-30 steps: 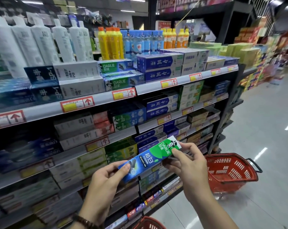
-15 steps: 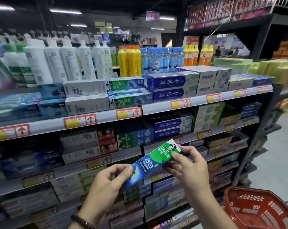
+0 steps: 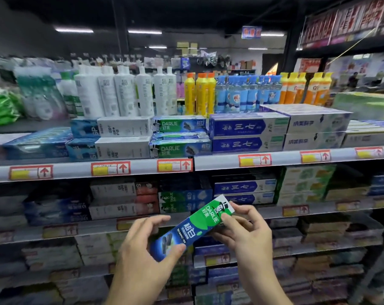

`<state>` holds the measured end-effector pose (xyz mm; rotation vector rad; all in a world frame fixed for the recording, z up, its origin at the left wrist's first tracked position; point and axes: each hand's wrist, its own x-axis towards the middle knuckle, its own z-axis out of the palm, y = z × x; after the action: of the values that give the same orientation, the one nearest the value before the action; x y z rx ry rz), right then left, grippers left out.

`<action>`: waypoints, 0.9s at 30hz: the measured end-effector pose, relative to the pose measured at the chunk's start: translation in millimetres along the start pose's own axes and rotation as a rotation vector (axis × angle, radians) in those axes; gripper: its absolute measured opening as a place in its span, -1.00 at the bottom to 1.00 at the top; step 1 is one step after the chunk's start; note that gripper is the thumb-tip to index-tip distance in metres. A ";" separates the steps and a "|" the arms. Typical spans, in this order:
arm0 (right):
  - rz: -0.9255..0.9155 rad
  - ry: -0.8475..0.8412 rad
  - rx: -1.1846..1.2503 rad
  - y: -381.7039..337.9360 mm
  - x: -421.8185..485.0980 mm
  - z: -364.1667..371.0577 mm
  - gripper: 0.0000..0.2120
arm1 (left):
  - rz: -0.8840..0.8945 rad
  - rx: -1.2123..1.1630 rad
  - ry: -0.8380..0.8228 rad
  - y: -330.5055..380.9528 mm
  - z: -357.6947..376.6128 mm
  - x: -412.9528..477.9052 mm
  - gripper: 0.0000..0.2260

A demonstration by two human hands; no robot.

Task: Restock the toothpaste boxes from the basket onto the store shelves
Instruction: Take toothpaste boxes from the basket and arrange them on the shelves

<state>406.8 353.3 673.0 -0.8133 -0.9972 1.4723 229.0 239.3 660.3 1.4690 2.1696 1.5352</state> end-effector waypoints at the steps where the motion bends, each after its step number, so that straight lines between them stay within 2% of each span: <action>1: -0.023 -0.012 -0.019 -0.6 0.1 1.6 -0.85 | 0.071 0.059 0.006 4.1 0.9 -0.6 -0.47; 5: -0.117 -0.007 -0.076 0.4 -3.9 10.0 -0.86 | 0.242 0.221 -0.020 11.8 3.9 1.8 -0.40; 12: -0.311 0.036 -0.180 3.3 -19.6 27.4 -0.80 | 0.329 0.405 0.079 15.9 4.1 11.7 -0.35; 17: -0.453 0.072 -0.158 2.5 -38.6 42.5 -0.78 | 0.416 0.369 0.174 27.7 14.1 12.8 -0.35; 21: -0.551 0.126 -0.122 13.6 -49.1 55.1 -0.76 | 0.454 0.318 0.267 25.0 20.7 18.2 -0.45; 27: -0.821 0.121 -0.254 19.8 -63.3 67.3 -0.74 | 0.497 0.251 0.328 24.6 21.7 21.8 -0.49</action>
<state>346.7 280.7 679.4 -0.5497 -1.2401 0.5971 245.4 270.6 677.8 2.0966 2.3673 1.8103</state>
